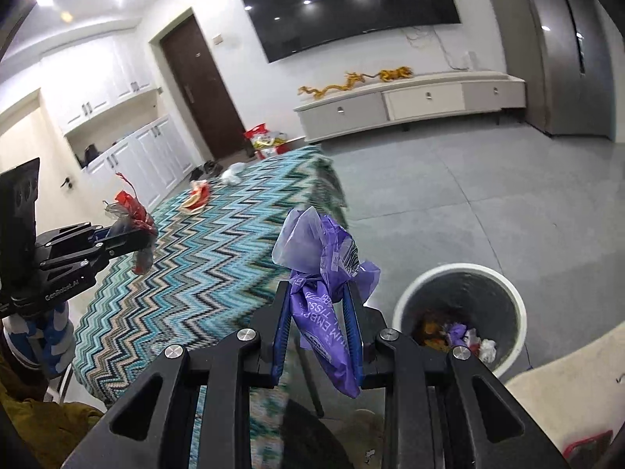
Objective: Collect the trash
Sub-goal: 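Carry the wrapper and purple bag over the white trash bin, then open both tools to drop the wrapper and bag into the bin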
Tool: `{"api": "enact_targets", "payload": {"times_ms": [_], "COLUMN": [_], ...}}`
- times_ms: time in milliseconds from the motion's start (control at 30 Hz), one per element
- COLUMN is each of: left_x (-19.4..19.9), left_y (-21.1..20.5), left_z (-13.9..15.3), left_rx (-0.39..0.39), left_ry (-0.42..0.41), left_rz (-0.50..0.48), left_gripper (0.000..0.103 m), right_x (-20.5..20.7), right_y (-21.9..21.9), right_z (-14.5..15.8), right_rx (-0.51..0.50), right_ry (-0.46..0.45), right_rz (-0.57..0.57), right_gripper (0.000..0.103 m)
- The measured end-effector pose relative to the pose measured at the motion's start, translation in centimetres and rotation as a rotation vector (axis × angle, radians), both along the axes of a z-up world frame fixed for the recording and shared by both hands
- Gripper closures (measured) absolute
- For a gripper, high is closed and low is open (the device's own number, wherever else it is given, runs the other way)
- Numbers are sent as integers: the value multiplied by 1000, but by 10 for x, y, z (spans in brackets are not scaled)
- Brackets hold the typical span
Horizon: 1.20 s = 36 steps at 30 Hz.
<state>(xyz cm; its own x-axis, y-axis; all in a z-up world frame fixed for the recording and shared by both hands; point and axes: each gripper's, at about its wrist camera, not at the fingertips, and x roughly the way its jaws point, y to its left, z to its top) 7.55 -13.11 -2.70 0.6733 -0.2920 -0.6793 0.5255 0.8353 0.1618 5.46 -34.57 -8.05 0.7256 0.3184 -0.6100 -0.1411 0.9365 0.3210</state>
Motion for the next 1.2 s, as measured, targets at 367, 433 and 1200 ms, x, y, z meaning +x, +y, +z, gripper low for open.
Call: {"api": "enact_targets", "payload": {"times_ms": [367,433,1200], "left_x": [12,15,88], "left_y": [-47,-53,-161], "left_z": [-19,-24,-88], "left_rx": [52,61,70], "left_ry": [52,63,332], "left_rz": [-54,-58,-183], "left_gripper": [88,88,87], "right_x": [4,5,41], "right_y": [-33,-37,-99], "right_z": [-30,-37,-97], "right_rx": [65,80,101], "right_ry": [45,55,244], "right_rz": [-49,-51,-187], "right_gripper": [77,77,77]}}
